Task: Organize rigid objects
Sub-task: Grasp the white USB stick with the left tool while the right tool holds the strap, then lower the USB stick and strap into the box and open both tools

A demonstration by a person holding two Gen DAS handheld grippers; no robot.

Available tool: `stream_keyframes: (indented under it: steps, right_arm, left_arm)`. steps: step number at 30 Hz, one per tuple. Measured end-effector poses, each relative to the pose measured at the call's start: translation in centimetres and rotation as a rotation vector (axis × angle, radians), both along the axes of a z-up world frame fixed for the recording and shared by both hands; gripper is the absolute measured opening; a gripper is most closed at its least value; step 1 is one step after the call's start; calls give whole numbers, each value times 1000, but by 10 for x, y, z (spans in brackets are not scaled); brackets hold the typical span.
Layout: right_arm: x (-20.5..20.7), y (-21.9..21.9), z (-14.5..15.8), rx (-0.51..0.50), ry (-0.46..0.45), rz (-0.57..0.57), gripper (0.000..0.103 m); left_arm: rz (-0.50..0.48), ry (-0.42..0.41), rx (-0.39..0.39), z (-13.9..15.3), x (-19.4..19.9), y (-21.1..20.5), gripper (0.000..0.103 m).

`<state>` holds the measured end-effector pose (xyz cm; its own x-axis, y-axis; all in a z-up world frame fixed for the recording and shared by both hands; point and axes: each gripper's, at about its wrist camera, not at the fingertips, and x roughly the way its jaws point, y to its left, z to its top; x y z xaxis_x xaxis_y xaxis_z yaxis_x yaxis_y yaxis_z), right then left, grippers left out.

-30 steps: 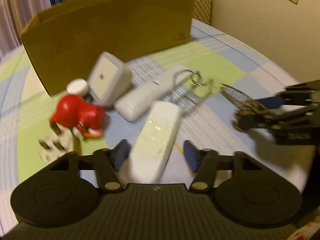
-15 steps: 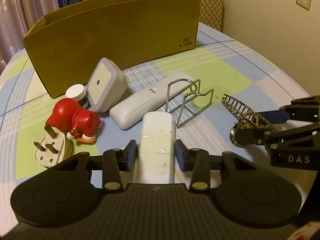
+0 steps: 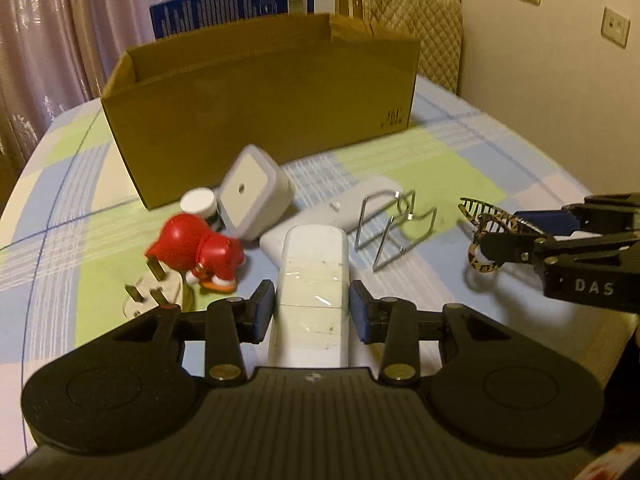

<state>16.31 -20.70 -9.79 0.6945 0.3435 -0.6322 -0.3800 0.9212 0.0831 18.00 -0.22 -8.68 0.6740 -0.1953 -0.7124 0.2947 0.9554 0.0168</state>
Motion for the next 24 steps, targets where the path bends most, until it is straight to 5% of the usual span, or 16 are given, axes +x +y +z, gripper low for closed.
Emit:
stream_keyframes:
  steps: [11, 18, 24]
  right_arm:
    - [19, 7, 69, 105, -216, 9, 37]
    - [81, 27, 115, 131, -285, 48, 37]
    - [144, 51, 119, 125, -254, 69, 37]
  left_arm:
    - [44, -130, -86, 70, 21, 5, 35]
    - [80, -223, -88, 115, 73, 17, 35]
    - [123, -213, -122, 124, 139, 31, 35]
